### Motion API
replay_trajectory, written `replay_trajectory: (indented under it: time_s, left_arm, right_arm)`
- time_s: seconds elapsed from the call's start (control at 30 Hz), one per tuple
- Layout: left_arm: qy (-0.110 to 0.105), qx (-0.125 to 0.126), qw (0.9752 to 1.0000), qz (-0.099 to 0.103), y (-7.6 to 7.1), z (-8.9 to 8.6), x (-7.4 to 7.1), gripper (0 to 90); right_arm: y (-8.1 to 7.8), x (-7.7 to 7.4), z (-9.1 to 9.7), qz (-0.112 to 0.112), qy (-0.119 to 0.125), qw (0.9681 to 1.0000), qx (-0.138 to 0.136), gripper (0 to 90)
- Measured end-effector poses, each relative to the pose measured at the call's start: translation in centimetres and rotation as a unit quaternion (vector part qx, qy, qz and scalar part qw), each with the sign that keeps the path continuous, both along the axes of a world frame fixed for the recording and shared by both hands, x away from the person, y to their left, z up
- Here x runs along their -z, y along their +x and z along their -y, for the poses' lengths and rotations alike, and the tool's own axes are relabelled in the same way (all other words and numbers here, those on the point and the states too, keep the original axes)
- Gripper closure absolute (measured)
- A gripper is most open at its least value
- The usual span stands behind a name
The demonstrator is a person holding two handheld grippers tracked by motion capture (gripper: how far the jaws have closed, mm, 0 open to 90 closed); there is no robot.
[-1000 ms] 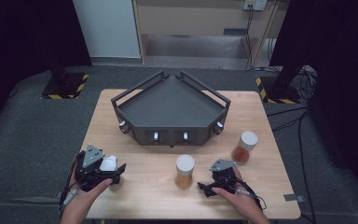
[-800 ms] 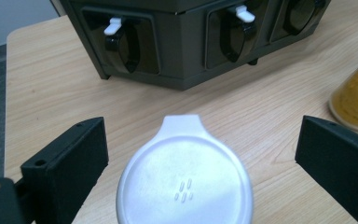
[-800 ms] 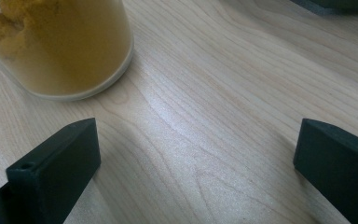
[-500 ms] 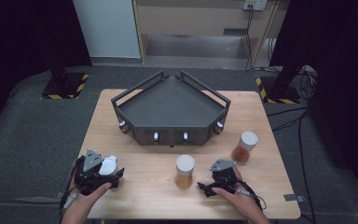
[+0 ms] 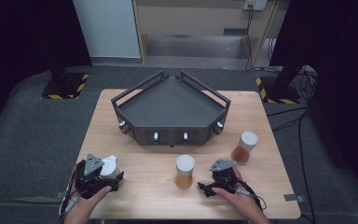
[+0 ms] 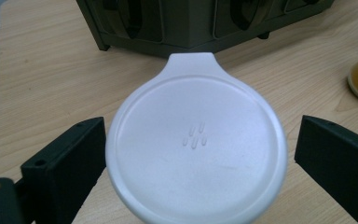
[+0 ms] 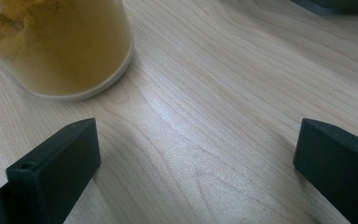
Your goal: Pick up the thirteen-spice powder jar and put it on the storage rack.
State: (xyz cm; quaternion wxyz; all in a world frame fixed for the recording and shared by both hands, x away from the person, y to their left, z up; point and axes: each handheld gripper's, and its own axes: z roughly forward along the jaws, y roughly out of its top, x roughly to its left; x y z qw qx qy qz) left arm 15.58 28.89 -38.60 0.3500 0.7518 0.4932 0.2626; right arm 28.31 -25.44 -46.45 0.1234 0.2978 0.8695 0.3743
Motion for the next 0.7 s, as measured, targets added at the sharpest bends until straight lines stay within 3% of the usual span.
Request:
replay_trajectory:
  time_s: [0.7]
  left_arm:
    - [-0.005,-0.011,0.9999,-0.009,-0.7,-0.1,2.4,1.5]
  right_arm:
    - [0.0,0.0,0.0,0.000,0.000,1.0000,0.000,0.6]
